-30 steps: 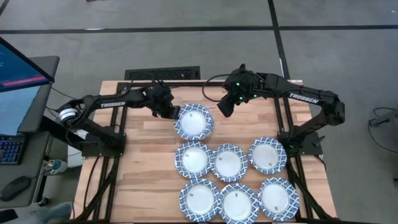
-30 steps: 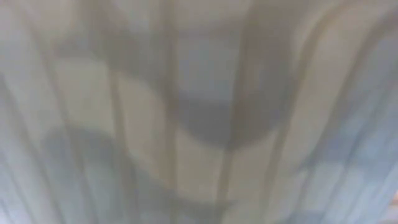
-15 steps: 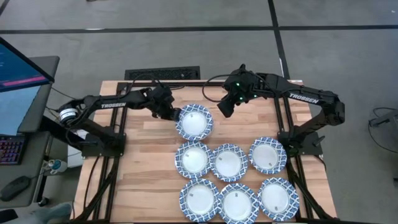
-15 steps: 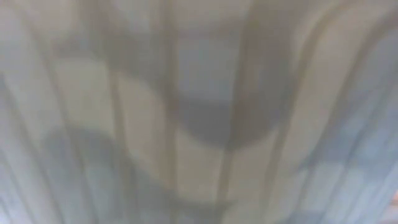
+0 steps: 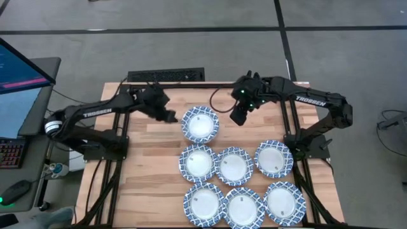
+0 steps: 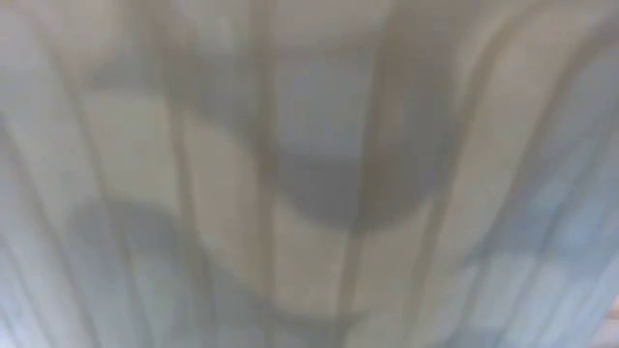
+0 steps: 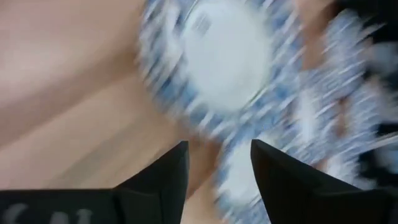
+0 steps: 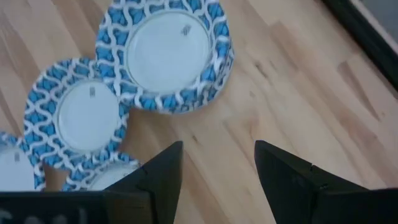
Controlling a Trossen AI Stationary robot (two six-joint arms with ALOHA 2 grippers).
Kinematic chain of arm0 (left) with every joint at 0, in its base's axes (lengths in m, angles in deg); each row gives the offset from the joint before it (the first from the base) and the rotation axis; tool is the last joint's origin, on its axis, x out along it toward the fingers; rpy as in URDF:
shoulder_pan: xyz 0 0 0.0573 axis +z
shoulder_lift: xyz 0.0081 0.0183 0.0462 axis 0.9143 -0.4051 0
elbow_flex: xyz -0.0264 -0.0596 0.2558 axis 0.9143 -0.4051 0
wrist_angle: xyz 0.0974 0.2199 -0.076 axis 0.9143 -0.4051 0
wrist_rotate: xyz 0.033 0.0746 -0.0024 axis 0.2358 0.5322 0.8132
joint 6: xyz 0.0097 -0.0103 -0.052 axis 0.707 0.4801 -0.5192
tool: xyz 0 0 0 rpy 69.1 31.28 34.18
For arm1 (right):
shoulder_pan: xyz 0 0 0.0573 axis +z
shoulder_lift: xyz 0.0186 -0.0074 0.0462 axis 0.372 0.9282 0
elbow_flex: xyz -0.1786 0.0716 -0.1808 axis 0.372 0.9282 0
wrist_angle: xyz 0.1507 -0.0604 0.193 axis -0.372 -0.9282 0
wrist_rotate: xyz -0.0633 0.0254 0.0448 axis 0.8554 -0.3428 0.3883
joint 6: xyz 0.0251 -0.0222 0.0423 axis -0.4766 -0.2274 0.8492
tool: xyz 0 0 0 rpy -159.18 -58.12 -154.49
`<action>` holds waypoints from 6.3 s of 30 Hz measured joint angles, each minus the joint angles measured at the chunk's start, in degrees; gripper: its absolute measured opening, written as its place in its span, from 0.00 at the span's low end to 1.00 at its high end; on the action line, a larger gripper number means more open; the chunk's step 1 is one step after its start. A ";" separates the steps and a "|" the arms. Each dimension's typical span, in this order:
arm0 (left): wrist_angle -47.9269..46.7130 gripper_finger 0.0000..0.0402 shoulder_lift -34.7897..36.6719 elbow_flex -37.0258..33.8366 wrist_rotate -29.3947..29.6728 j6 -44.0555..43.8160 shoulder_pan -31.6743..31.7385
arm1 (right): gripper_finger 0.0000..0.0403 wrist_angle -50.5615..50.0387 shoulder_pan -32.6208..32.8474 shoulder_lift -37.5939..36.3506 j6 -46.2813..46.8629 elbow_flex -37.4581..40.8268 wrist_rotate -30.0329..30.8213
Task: Nest bowls inside each other
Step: Stack the white bowl on the stacked white bowls
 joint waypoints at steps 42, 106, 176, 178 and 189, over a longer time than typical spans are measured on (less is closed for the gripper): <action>35.37 0.44 -23.73 -12.43 -7.32 -16.22 -24.17 | 0.55 -12.44 13.73 0.00 18.10 3.04 4.05; -12.90 0.15 -27.34 23.29 -7.81 17.20 5.52 | 0.56 1.34 19.59 -0.04 16.62 16.93 -1.20; -5.19 0.56 2.98 0.93 -3.97 -0.27 -21.76 | 0.01 16.34 6.78 -5.66 24.78 26.68 -15.53; -3.55 0.56 2.00 -0.48 -3.59 -0.86 -23.86 | 0.01 14.70 5.65 -5.66 23.60 23.23 -15.62; 15.41 0.56 -6.04 -7.16 -7.10 -6.62 -28.64 | 0.02 16.06 -1.63 2.89 19.32 5.89 -12.90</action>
